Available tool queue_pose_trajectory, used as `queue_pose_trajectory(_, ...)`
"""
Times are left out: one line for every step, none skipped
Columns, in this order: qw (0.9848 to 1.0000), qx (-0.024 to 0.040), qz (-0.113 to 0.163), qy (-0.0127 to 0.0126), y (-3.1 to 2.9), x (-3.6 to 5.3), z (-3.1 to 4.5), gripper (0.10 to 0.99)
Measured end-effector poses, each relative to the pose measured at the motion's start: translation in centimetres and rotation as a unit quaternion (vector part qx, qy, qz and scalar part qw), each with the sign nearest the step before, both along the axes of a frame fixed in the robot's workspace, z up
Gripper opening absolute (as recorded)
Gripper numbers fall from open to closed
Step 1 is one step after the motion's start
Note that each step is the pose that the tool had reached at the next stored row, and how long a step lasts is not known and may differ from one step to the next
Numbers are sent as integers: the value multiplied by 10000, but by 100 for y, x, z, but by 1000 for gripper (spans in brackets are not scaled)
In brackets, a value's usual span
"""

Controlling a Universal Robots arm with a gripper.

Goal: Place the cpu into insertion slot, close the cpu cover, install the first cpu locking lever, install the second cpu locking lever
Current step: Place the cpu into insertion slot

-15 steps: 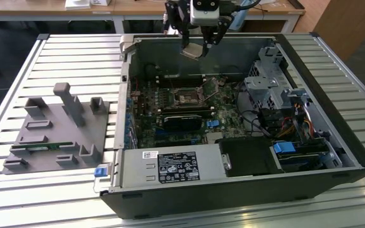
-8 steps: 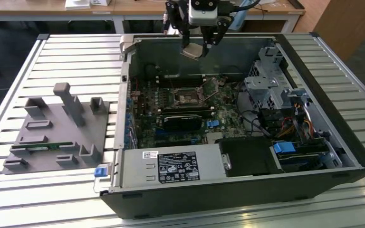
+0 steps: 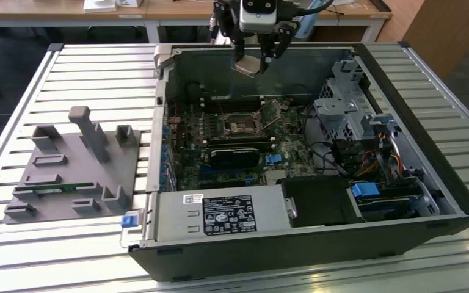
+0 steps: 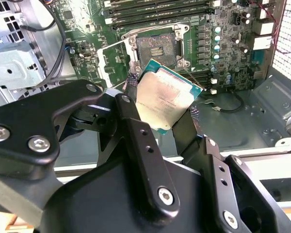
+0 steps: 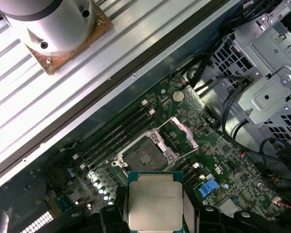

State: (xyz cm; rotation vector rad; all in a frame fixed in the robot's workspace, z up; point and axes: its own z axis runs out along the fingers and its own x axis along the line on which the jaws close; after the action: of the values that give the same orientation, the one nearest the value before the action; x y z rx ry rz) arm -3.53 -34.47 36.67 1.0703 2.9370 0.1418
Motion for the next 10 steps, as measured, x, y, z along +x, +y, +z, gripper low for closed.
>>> queue_pose_trajectory(10000,0,-23,0,0,0,0,537)
queue_pose_trajectory(10000,0,-42,0,0,0,0,537)
queue_pose_trajectory(10000,0,-61,0,0,0,0,537)
queue_pose_trajectory(10000,0,-80,0,0,0,0,537)
queue_pose_trajectory(10000,0,-98,0,0,0,0,537)
queue_pose_trajectory(9999,0,-117,0,0,0,0,537)
queue_pose_trajectory(9999,0,-135,0,0,0,-1,537)
queue_pose_trajectory(9999,0,-153,0,0,0,-1,537)
queue_pose_trajectory(9999,0,-171,0,0,0,-1,537)
queue_pose_trajectory(9998,0,-190,0,0,0,-1,537)
